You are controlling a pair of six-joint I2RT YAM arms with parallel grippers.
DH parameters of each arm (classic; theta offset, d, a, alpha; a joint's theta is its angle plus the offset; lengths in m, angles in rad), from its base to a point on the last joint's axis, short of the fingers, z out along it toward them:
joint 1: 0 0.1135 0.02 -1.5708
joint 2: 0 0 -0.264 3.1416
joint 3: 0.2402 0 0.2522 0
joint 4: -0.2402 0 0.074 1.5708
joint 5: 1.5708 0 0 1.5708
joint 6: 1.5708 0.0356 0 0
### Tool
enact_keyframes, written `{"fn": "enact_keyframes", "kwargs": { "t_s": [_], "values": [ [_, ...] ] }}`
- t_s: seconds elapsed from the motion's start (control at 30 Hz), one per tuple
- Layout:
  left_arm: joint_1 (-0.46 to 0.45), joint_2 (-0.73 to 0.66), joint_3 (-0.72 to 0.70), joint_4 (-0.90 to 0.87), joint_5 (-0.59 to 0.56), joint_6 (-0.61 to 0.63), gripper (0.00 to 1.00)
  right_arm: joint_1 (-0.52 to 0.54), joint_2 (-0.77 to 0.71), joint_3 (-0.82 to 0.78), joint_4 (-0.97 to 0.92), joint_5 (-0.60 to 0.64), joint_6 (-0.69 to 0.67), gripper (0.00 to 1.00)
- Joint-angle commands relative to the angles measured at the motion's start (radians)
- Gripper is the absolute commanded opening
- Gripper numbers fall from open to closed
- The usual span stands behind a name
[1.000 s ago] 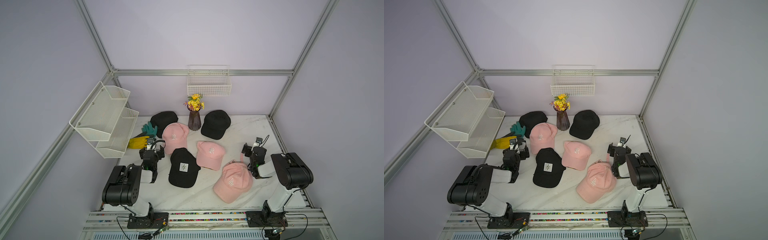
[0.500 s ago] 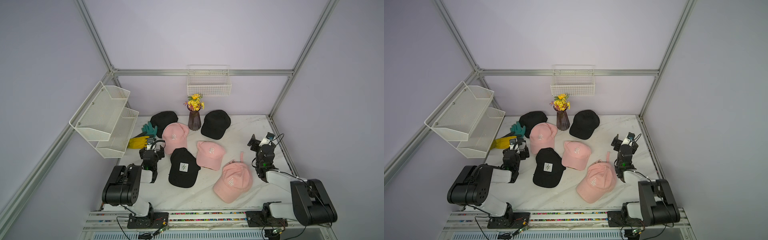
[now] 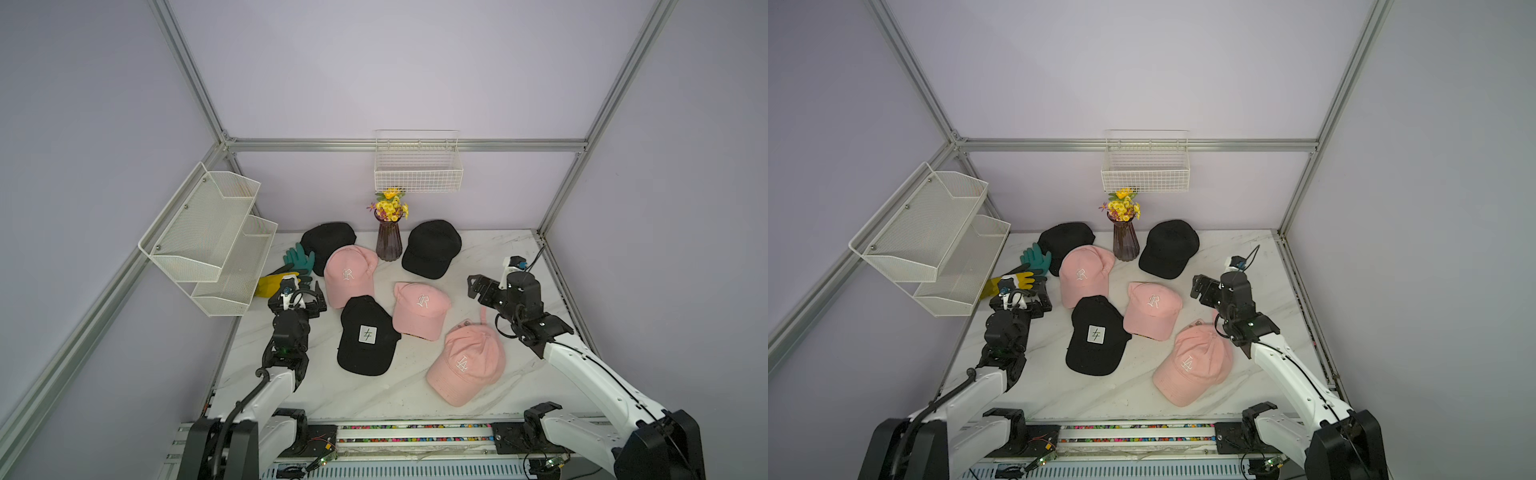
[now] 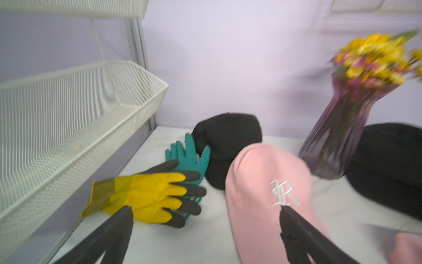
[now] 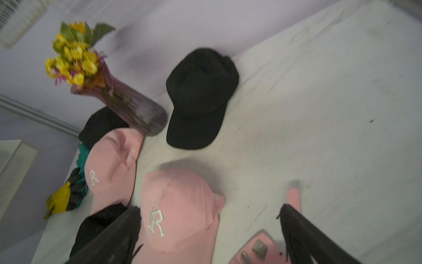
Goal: Stack the baseball caps by color
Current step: Pick up the baseball cap from the center of the board.
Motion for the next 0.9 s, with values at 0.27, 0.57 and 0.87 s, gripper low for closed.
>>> {"fn": "enact_keyframes", "kwargs": {
  "t_s": [0.27, 0.57, 0.87],
  "values": [
    [-0.394, -0.091, 0.309, -0.555, 0.235, -0.401, 1.00, 0.071, 0.157, 0.124, -0.452, -0.123, 0.085, 0.97],
    [-0.784, 0.357, 0.561, -0.542, 0.299, -0.422, 0.99, -0.115, 0.123, 0.145, -0.472, -0.189, 0.085, 0.98],
    [-0.853, 0.866, 0.932, -0.639, 0.544, -0.303, 0.64, -0.339, -0.052, 0.177, -0.552, -0.281, 0.077, 0.97]
  ]
}}
